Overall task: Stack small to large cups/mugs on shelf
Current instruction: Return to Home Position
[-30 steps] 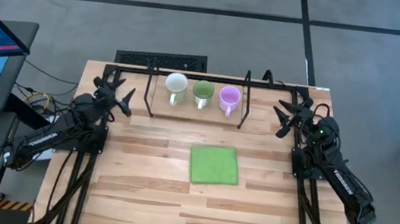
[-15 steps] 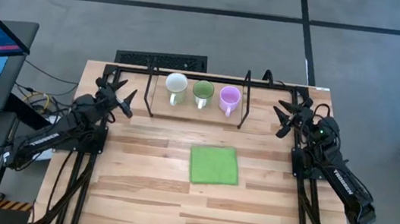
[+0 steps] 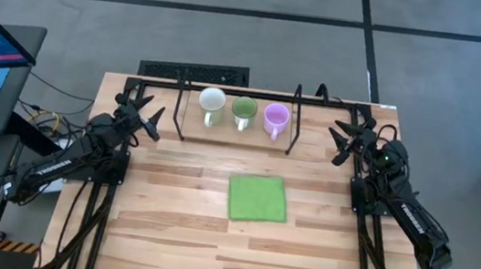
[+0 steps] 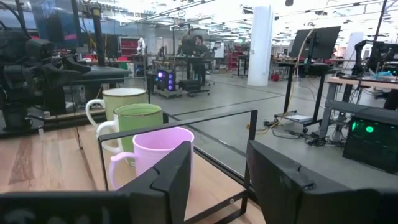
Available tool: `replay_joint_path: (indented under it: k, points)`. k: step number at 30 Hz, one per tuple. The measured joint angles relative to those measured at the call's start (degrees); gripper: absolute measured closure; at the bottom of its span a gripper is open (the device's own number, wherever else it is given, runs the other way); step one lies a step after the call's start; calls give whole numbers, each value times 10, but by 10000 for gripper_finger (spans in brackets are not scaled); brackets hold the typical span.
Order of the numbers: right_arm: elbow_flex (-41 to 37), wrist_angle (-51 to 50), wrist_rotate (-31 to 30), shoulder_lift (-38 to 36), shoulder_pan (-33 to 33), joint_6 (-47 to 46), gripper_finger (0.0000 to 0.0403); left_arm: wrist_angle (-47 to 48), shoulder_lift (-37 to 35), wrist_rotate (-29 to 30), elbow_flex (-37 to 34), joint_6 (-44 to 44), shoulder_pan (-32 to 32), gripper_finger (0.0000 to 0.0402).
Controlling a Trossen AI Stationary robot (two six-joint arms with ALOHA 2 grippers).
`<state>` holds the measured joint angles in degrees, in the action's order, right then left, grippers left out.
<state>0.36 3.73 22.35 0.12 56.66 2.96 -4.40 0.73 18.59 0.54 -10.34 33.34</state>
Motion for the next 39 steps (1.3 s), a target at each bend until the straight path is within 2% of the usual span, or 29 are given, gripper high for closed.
replay_joint_path:
  k: [39]
  points:
    - [0, 0, 0, 0, 0, 0, 226, 0, 0, 0, -2, 11, 0, 155]
